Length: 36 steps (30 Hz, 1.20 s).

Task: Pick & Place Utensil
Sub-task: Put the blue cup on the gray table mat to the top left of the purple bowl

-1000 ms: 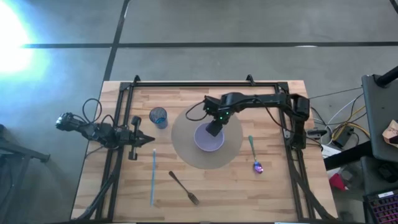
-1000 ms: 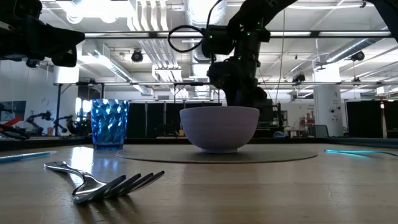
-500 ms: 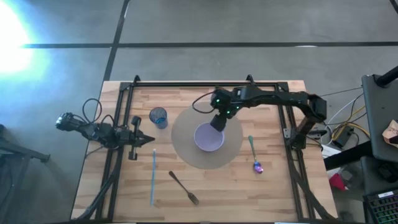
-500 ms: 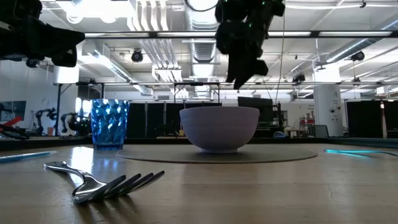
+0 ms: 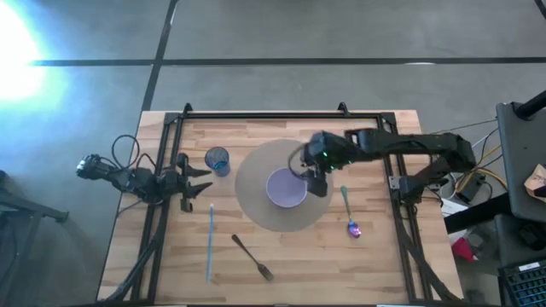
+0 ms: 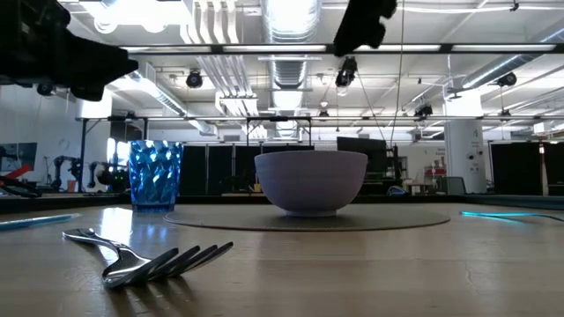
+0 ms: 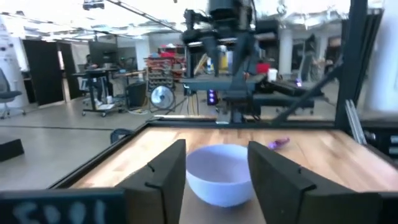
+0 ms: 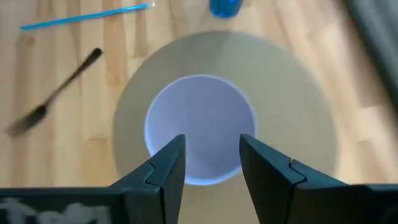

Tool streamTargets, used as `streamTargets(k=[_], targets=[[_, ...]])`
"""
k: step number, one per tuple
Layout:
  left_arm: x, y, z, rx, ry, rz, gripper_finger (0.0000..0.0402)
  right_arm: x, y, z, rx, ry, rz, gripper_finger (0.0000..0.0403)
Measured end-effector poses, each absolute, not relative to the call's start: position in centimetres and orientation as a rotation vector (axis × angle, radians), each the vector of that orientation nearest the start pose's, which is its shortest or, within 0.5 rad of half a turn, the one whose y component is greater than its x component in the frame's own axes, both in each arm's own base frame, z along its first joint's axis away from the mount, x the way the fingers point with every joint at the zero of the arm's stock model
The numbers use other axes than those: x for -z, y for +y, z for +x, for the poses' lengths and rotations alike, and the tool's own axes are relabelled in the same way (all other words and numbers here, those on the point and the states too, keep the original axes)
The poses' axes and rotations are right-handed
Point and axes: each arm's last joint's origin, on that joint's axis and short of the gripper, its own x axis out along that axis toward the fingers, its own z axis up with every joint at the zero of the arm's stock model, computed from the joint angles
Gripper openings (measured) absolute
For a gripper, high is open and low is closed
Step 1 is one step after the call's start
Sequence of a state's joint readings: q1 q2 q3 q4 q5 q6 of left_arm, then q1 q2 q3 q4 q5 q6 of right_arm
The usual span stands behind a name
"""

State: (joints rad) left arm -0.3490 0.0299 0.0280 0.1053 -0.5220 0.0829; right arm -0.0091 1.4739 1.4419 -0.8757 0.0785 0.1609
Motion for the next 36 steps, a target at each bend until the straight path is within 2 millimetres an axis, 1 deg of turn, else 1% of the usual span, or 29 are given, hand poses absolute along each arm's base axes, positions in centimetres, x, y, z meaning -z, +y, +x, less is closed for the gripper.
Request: streamTargets(k=[4, 7, 11, 15, 20, 25, 31, 36], targets=[[-18.6, -1.8, 9.2, -0.179, -0.137, 0.008, 0.0183, -34.8, 1.5, 28.7, 0.200, 0.864, 0.016, 0.0138], [-19.0, -1.8, 9.2, -0.183, -0.161, 0.022, 0.0182, -34.6, 2.3, 27.3, 0.212, 0.853, -0.026, 0.0135], [-20.3, -1.7, 9.1, -0.190, -0.177, 0.047, 0.0182, -33.8, 2.8, 25.7, 0.190, 0.826, -0.072, 0.0135], [-22.1, -1.7, 9.0, -0.194, -0.156, 0.058, 0.0181, -32.7, 2.9, 24.2, 0.174, 0.757, -0.066, 0.0139], [-24.1, -1.7, 9.3, -0.220, -0.035, 0.097, 0.0181, -31.4, 2.5, 22.3, 0.180, 0.702, -0.034, 0.0141], [-26.3, -1.9, 10.0, -0.229, 0.125, 0.133, 0.0181, -30.7, 2.3, 20.8, 0.189, 0.619, 0.025, 0.0133], [-28.3, -1.9, 10.7, -0.287, 0.406, 0.140, 0.0181, -30.5, 2.2, 20.2, 0.165, 0.440, 0.025, 0.0123], [-30.2, -1.8, 11.0, -0.320, 0.549, 0.115, 0.0181, -30.2, 2.3, 20.3, 0.149, 0.306, 0.008, 0.0116]])
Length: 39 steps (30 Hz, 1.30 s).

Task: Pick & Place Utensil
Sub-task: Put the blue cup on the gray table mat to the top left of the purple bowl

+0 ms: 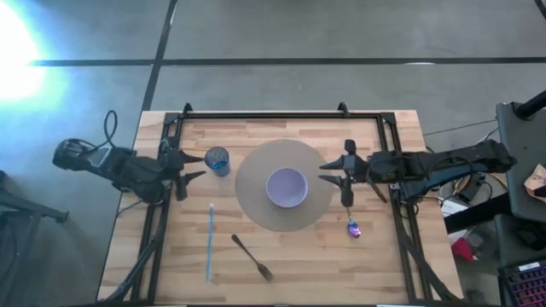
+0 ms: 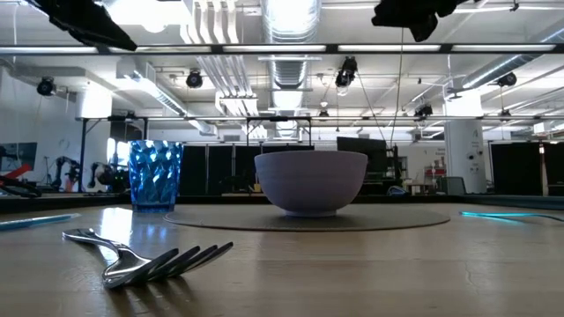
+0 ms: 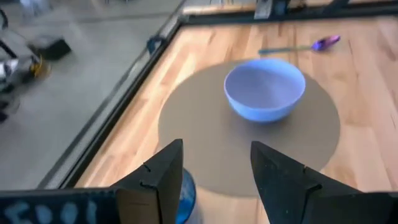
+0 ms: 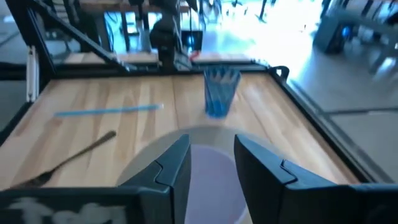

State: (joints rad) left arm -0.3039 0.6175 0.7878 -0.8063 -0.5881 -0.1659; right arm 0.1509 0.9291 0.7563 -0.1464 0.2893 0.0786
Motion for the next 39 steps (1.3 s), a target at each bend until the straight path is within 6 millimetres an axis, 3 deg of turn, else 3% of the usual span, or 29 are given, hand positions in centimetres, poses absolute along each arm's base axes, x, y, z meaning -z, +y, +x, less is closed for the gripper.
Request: streamTargets(k=[6, 10, 26, 39], targets=[[-32.3, -1.6, 11.5, -0.287, 0.622, 0.094, 0.0181, -29.6, 2.3, 20.6, 0.142, 0.232, -0.021, 0.0110], [-32.4, -1.2, 12.0, -0.275, 0.706, 0.077, 0.0181, -29.1, 2.3, 20.7, 0.141, 0.200, -0.022, 0.0107], [-29.7, 2.6, 16.2, -0.238, 0.985, 0.026, 0.0181, -28.6, 2.3, 20.8, 0.140, 0.190, -0.028, 0.0091], [-27.1, 3.5, 19.1, -0.230, 1.161, 0.066, 0.0179, -28.4, 2.3, 20.7, 0.141, 0.196, -0.021, 0.0074]])
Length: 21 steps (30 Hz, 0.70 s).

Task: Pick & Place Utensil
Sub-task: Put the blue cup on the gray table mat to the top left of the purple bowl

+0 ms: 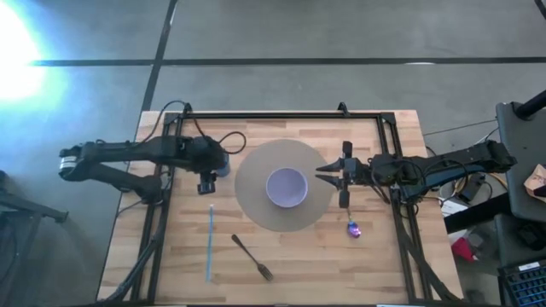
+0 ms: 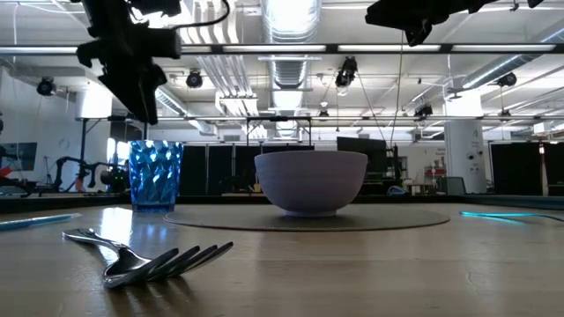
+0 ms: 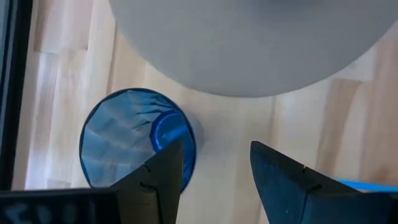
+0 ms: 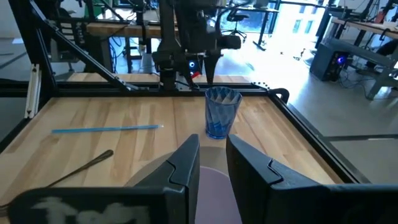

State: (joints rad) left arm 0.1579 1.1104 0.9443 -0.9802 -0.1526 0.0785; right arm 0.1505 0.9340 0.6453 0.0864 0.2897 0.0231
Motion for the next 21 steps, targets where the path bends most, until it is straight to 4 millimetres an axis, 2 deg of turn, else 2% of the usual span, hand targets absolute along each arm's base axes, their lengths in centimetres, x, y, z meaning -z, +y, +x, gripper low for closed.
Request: streamTargets(k=[21], targets=[[-24.7, 4.3, 21.1, -0.278, 1.295, 0.093, 0.0179, -28.3, 2.3, 20.7, 0.141, 0.198, -0.019, 0.0088]])
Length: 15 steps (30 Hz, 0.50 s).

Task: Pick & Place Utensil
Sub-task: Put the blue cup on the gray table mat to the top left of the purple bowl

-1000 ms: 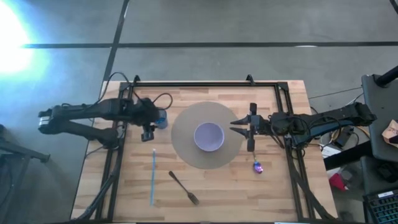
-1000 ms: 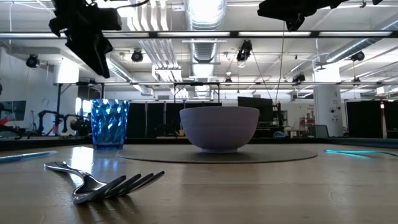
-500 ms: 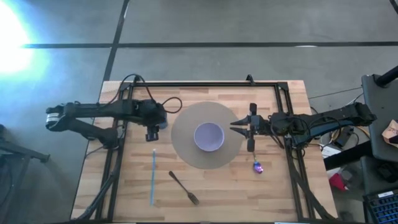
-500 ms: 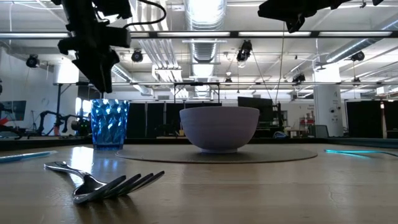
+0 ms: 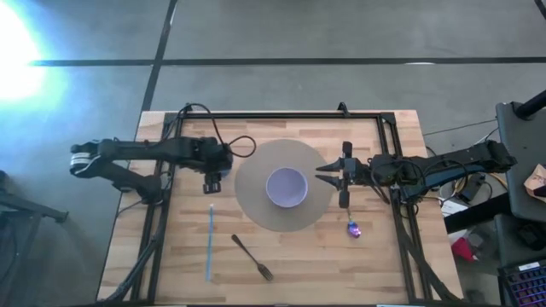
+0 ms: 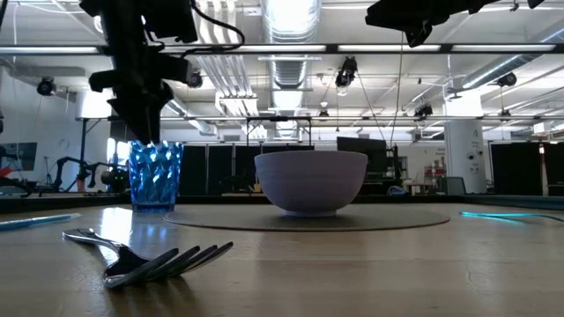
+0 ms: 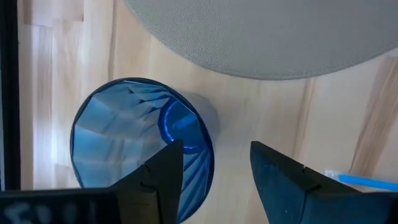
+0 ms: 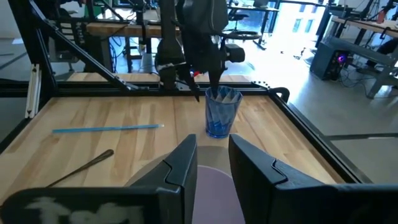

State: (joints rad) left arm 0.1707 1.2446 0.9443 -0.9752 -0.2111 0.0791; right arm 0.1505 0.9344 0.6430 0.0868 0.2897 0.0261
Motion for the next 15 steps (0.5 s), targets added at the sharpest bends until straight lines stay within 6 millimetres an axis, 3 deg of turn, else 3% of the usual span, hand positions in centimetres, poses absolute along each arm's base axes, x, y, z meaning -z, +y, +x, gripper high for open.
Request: streamTargets(k=[7, 15], targets=[[-23.7, 4.4, 21.8, -0.273, 1.340, 0.093, 0.0148, -28.3, 2.3, 20.7, 0.141, 0.198, -0.019, 0.0073], [-23.2, 4.4, 22.1, -0.246, 1.371, 0.122, 0.0040, -28.3, 2.3, 20.7, 0.141, 0.200, -0.019, 0.0066]])
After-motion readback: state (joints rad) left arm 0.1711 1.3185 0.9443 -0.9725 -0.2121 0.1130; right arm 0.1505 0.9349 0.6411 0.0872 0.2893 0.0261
